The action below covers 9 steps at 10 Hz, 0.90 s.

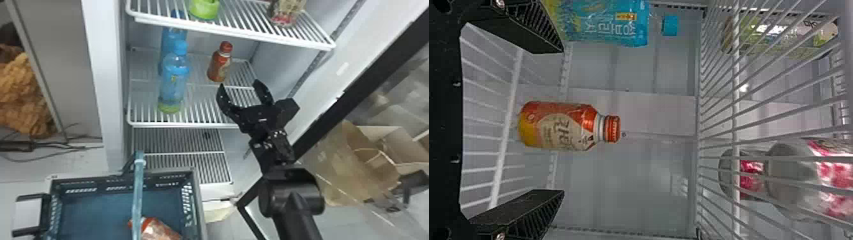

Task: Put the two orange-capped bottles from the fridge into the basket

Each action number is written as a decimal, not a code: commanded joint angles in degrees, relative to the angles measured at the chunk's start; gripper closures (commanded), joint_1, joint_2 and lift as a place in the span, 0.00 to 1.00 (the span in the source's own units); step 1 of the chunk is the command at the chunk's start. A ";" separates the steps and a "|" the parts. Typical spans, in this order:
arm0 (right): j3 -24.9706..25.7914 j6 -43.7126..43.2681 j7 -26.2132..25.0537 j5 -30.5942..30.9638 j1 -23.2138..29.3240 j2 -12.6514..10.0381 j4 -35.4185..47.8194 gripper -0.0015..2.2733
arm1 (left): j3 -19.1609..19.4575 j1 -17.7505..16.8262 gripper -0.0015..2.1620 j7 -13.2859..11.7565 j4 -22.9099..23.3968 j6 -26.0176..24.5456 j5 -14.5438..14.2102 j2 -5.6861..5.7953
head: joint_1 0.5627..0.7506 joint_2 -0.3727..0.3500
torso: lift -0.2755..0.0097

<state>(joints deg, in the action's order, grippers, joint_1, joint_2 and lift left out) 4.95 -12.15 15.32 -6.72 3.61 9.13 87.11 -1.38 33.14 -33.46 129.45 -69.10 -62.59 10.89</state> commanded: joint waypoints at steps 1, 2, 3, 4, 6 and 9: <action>-1.29 -1.35 -0.11 -1.28 -3.61 0.36 -5.47 0.02 | 0.01 -0.10 0.56 0.06 0.00 0.06 -0.02 0.00 | 0.70 0.03 | 0.14; -2.55 -1.77 -0.73 -0.93 -5.72 0.54 -8.43 0.02 | -0.11 -0.24 0.56 0.06 0.00 0.06 -0.02 0.00 | 0.70 0.03 | 0.14; -4.38 -2.76 -1.87 -0.71 -8.39 0.89 -12.51 0.02 | -0.11 -0.38 0.56 0.06 0.00 0.20 -0.02 0.00 | 0.70 0.03 | 0.14; -6.55 -3.88 -2.93 -0.71 -11.49 1.33 -17.01 0.02 | -0.22 -0.52 0.56 0.06 -0.14 0.20 -0.02 0.09 | 0.70 0.03 | 0.14; -8.95 -4.59 -5.48 -0.13 -17.39 1.77 -24.18 0.01 | -0.45 -0.80 0.56 0.06 -0.28 0.20 -0.02 0.18 | 0.70 0.03 | 0.14; -10.43 -4.87 -7.76 -0.02 -22.45 2.03 -29.80 0.01 | -0.57 -0.80 0.56 0.06 -0.28 0.34 -0.13 0.09 | 0.70 0.03 | 0.14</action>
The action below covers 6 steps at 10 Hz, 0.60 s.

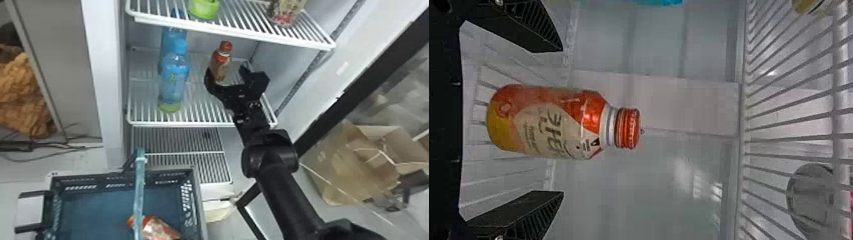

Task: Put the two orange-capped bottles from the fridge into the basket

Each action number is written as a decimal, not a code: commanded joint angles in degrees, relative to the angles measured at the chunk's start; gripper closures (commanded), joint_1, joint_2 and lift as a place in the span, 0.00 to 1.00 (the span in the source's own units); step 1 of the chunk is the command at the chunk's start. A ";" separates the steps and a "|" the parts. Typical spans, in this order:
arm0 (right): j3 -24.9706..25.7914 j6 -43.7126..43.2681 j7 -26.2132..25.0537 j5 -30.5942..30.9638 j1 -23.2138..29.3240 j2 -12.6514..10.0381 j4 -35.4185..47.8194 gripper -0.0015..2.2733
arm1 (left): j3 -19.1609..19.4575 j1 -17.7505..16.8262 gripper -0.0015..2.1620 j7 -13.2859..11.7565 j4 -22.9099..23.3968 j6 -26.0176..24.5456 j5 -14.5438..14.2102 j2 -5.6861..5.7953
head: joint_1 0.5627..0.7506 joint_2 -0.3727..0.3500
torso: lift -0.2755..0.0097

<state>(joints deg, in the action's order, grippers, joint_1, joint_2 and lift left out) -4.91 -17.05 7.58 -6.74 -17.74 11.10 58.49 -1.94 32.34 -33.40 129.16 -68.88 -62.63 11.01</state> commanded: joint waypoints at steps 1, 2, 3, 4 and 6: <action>-1.71 -0.81 -0.46 0.00 -2.66 0.06 -3.29 0.01 | -0.01 0.00 0.56 0.00 0.00 0.11 -0.10 -0.03 | 0.70 0.03 | 0.14; -2.40 -0.81 -0.81 -0.23 -3.50 0.06 -4.14 0.01 | -0.01 0.00 0.56 0.00 0.00 0.26 0.02 -0.12 | 0.70 0.03 | 0.14; -3.31 -0.81 -1.25 -0.34 -4.48 0.06 -4.84 0.01 | -0.01 0.00 0.56 0.00 0.00 0.26 0.02 -0.12 | 0.70 0.03 | 0.14; -4.00 -0.81 -1.96 -0.46 -5.47 -0.03 -5.82 0.01 | -0.12 0.00 0.56 0.00 0.00 0.26 0.02 -0.12 | 0.70 0.03 | 0.14; -4.34 -0.81 -3.01 -0.46 -6.87 -0.03 -6.81 0.07 | -0.12 0.00 0.56 0.00 0.00 0.26 -0.10 -0.12 | 0.70 0.03 | 0.14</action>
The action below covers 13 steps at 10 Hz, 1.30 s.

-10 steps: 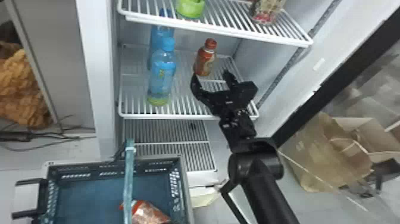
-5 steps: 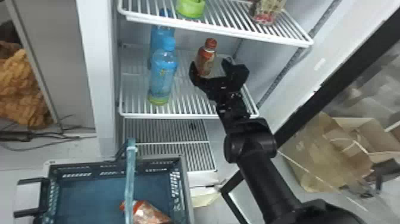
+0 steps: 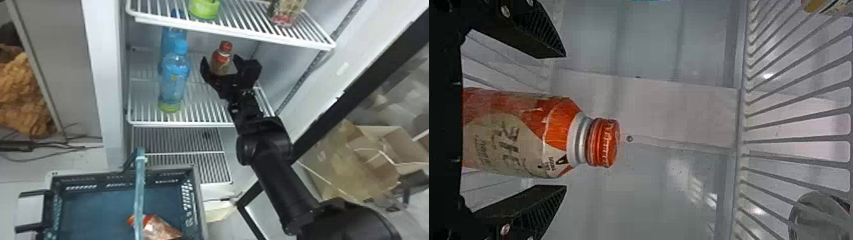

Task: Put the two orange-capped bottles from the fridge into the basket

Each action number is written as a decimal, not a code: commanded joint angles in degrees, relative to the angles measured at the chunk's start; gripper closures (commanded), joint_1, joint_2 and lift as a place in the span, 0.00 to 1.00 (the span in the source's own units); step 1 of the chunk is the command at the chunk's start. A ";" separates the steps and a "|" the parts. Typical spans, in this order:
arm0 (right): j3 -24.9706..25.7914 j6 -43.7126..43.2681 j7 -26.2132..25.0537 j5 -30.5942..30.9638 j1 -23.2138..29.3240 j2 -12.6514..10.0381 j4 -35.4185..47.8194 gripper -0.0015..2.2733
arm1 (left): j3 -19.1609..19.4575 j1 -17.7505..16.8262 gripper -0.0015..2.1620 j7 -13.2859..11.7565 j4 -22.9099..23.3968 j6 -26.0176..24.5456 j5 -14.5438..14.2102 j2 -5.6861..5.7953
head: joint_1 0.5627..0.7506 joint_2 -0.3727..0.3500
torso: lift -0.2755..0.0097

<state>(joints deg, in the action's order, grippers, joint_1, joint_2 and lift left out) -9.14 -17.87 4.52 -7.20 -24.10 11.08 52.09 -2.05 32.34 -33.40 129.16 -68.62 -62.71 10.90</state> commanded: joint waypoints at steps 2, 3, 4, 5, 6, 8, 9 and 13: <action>-0.34 0.01 -0.83 0.00 -1.78 0.00 -2.66 0.15 | 0.00 0.00 0.56 0.00 0.00 0.00 -0.24 0.00 | 0.70 0.03 | 0.14; -0.34 0.01 -1.00 -0.11 -1.92 -0.09 -2.80 0.26 | 0.00 0.00 0.56 -0.09 0.00 0.00 -0.24 0.00 | 0.70 0.03 | 0.14; -0.34 0.01 -1.35 -0.11 -1.78 -0.18 -2.66 0.36 | 0.11 0.14 0.56 -0.09 0.00 0.00 -0.36 0.00 | 0.70 0.03 | 0.14; -0.34 0.01 -1.44 -0.23 -1.78 -0.18 -2.52 0.36 | 0.11 0.14 0.56 -0.09 0.00 0.00 -0.36 0.00 | 0.70 0.03 | 0.14; -0.34 -0.27 -1.44 -0.23 -1.36 -0.18 -1.68 0.36 | 0.11 0.14 0.56 -0.09 0.00 0.00 -0.47 0.00 | 0.70 0.03 | 0.14; -0.34 -1.40 -1.44 -0.46 0.33 -0.18 2.26 0.36 | 0.34 0.42 0.56 -0.18 0.00 0.00 -0.47 0.00 | 0.70 0.03 | 0.14; -0.11 -1.40 -1.44 -0.34 2.58 -0.18 5.77 0.36 | 0.34 0.42 0.56 -0.18 0.00 0.00 -0.47 0.00 | 0.70 0.03 | 0.14; 2.06 -0.97 0.14 -1.49 11.58 -0.36 19.56 0.36 | 0.68 0.56 0.56 -0.35 0.00 0.00 -0.59 0.00 | 0.70 0.05 | 0.14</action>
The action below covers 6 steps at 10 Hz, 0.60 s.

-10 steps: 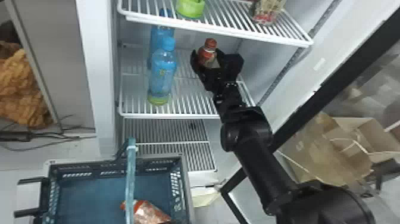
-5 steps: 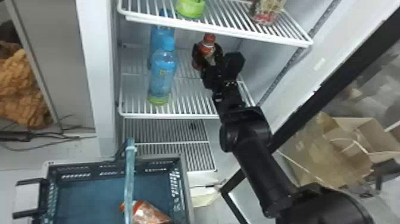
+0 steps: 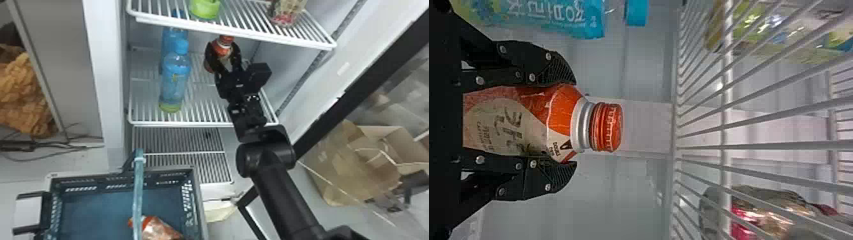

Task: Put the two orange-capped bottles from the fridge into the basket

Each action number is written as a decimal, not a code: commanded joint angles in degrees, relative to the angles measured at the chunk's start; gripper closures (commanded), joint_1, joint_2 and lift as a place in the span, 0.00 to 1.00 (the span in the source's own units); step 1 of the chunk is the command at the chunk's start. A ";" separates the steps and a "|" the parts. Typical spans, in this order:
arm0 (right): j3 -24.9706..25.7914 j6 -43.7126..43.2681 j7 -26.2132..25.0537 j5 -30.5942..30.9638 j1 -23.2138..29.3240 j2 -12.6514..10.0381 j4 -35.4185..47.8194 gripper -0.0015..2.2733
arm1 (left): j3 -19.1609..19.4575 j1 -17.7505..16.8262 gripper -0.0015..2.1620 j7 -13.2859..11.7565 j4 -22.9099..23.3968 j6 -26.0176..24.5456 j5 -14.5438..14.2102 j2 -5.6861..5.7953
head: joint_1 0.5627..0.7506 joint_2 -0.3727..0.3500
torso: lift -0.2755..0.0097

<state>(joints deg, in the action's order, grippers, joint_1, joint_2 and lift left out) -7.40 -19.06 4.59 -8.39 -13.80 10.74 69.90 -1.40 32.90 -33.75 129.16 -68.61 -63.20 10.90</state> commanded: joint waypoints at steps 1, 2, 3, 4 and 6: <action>1.12 2.89 1.04 -0.75 3.39 -0.02 5.13 0.36 | 0.03 0.00 0.56 -0.09 0.01 0.13 -0.10 0.00 | 0.70 0.04 | 0.14; 2.14 4.85 2.01 -0.98 6.34 -0.10 8.78 0.36 | 0.14 0.00 0.56 -0.17 0.01 0.13 -0.10 0.00 | 0.70 0.04 | 0.14; 3.52 8.51 2.71 -0.98 10.14 -0.10 14.41 0.36 | 0.26 0.00 0.56 -0.17 0.01 0.13 -0.10 0.00 | 0.70 0.04 | 0.14; 5.00 10.62 3.85 -1.09 13.51 -0.10 18.77 0.36 | 0.26 0.00 0.56 -0.17 0.01 0.41 -0.21 0.00 | 0.70 0.04 | 0.14; 6.60 15.40 4.99 -1.78 20.97 0.25 30.16 0.36 | 0.48 0.14 0.56 -0.17 0.01 0.41 -0.21 0.00 | 0.70 0.03 | 0.14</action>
<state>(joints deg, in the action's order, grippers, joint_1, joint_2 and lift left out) -1.07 -5.24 9.65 -9.90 4.75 10.84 96.23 -0.98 33.03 -33.93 129.15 -68.20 -63.41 10.90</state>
